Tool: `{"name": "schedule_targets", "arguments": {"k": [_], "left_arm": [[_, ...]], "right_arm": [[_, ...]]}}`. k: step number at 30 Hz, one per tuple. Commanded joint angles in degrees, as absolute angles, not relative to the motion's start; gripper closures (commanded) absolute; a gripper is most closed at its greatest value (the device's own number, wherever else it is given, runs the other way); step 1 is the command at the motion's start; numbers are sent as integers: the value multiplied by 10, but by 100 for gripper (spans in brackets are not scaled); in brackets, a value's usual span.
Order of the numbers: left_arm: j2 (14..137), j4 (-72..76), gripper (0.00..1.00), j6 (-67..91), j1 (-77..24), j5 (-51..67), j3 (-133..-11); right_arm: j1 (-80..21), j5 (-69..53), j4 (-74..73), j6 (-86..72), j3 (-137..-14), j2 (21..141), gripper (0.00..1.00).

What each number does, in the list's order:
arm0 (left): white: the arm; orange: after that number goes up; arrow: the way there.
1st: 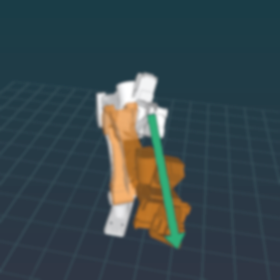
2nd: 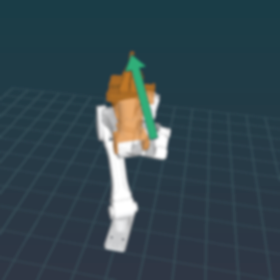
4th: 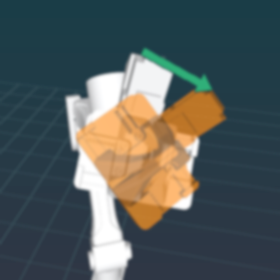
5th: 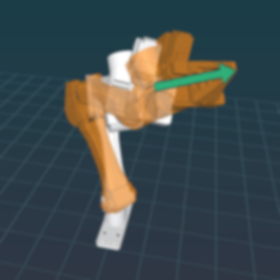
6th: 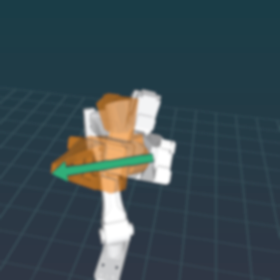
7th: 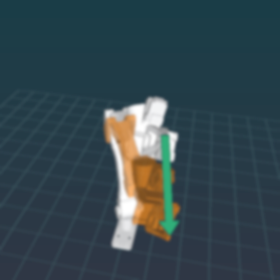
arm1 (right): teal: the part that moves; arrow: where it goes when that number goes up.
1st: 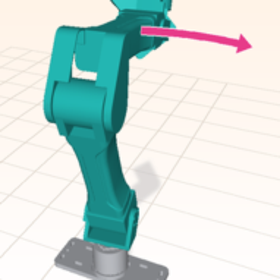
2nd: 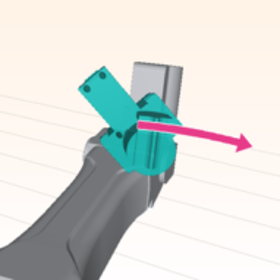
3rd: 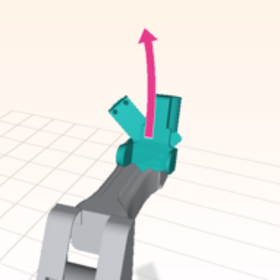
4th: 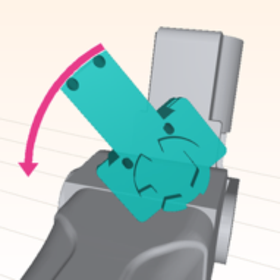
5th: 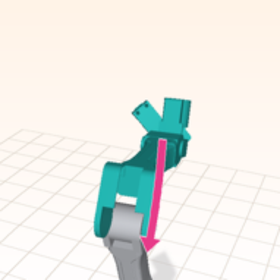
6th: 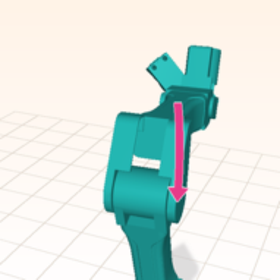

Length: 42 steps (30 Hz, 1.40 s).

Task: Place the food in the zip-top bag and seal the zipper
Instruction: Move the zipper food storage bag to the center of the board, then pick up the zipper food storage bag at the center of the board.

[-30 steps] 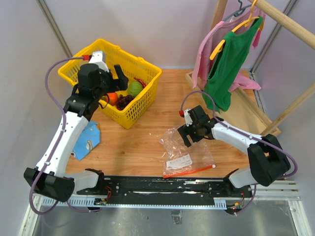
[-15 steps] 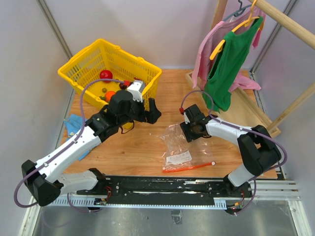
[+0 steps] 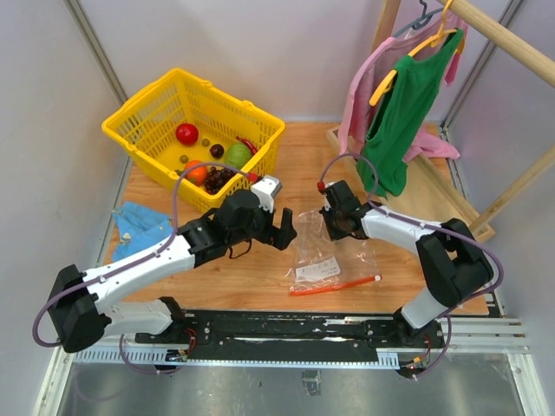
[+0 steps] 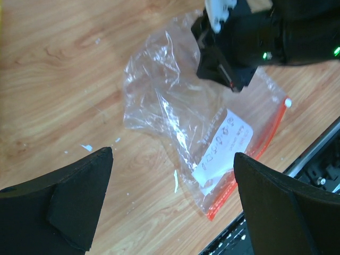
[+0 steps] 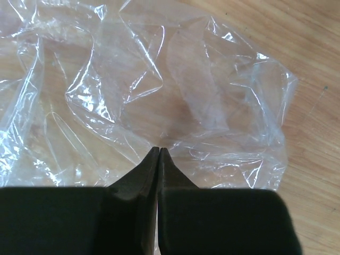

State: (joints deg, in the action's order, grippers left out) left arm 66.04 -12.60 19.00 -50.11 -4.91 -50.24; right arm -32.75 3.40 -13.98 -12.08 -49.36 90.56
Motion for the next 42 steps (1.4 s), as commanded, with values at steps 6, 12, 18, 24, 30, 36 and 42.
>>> {"name": "schedule_targets", "arguments": {"k": [6,12,18,24,30,36,42], "left_arm": [[731,-64,1,215,-548,-65,-459],[742,-45,1,256,-548,-76,-439],[752,-48,1,269,-548,-85,-436],[764,-44,1,266,-548,-74,-437],[810,-44,1,259,-548,-51,-443],[849,-35,10,263,-548,-24,-446],[893,-17,24,264,-548,20,-457]], "right_arm": [[-337,-10,-196,-119,-495,819,60],[-338,-11,-331,-137,-478,756,32],[-342,-38,-388,-188,-444,716,14],[-353,-49,-390,-208,-428,737,8],[-358,-64,-352,-206,-421,779,7],[-358,-72,-310,-207,-414,781,7],[-358,-70,-289,-215,-399,767,7]]}}
